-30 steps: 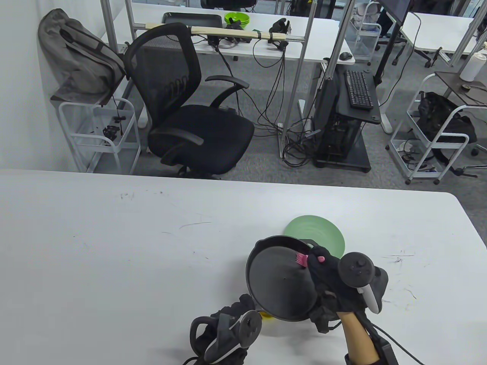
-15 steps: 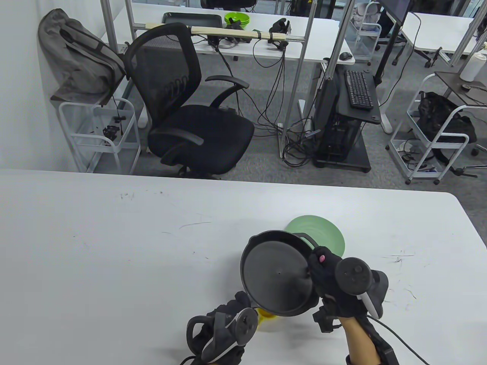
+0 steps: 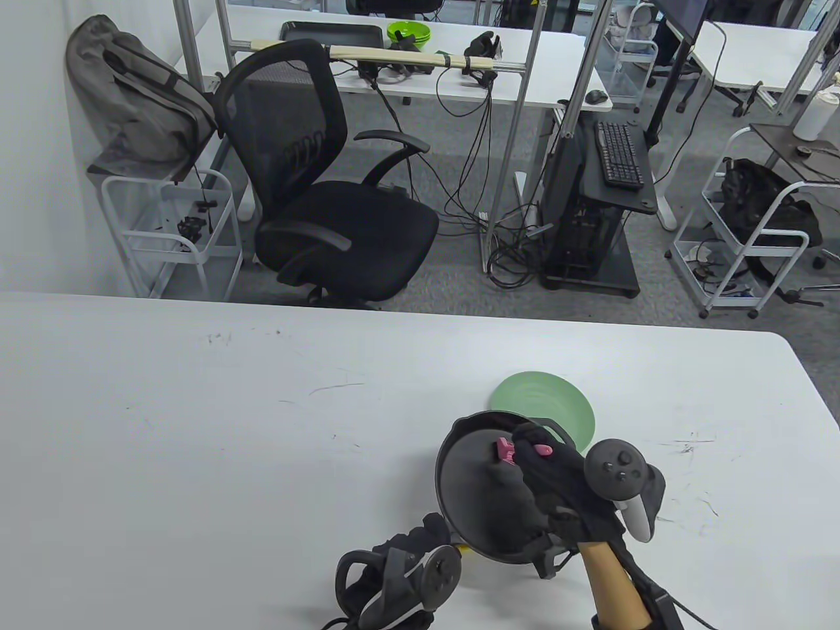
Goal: Brush oil on frying pan surface
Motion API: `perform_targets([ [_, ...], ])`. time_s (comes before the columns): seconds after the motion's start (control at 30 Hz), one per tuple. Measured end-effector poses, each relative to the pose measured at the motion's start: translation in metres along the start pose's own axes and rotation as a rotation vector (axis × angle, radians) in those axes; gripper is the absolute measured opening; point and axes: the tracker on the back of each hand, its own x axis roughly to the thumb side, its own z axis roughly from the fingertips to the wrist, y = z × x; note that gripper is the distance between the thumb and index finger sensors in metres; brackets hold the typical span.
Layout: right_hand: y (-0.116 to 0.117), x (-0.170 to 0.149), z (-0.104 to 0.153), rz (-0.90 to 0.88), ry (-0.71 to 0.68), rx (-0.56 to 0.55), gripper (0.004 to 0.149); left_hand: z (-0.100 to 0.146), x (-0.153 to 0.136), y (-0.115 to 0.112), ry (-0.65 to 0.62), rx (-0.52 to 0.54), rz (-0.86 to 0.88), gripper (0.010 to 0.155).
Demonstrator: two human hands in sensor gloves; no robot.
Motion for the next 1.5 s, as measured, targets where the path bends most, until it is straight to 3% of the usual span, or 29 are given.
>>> perform_targets([
  [0.27, 0.002, -0.002, -0.002, -0.253, -0.053, 0.051, 0.044, 0.0, 0.0, 0.0, -0.004, 0.001, 0.01, 0.062],
  [0.53, -0.01, -0.004, 0.001, 0.054, 0.056, -0.096, 0.043, -0.001, -0.004, 0.003, 0.013, 0.006, 0.018, 0.062],
  [0.7, -0.016, -0.003, 0.003, 0.182, 0.077, -0.105, 0.042, -0.003, -0.011, 0.005, 0.041, 0.008, 0.008, 0.062],
  [1.03, -0.017, -0.002, 0.004, 0.228, 0.091, -0.072, 0.042, -0.007, -0.028, 0.006, 0.097, -0.002, 0.026, 0.062],
  [1.27, -0.037, -0.009, 0.008, 0.034, -0.001, -0.173, 0.04, -0.008, -0.041, 0.011, 0.161, 0.009, 0.056, 0.062],
  [1.37, -0.048, -0.017, 0.012, -0.128, -0.036, -0.217, 0.04, -0.009, -0.054, 0.013, 0.211, 0.017, 0.082, 0.062],
  [1.5, -0.058, -0.026, 0.017, -0.215, -0.078, -0.263, 0.04, -0.009, -0.073, 0.016, 0.285, 0.037, 0.082, 0.062],
])
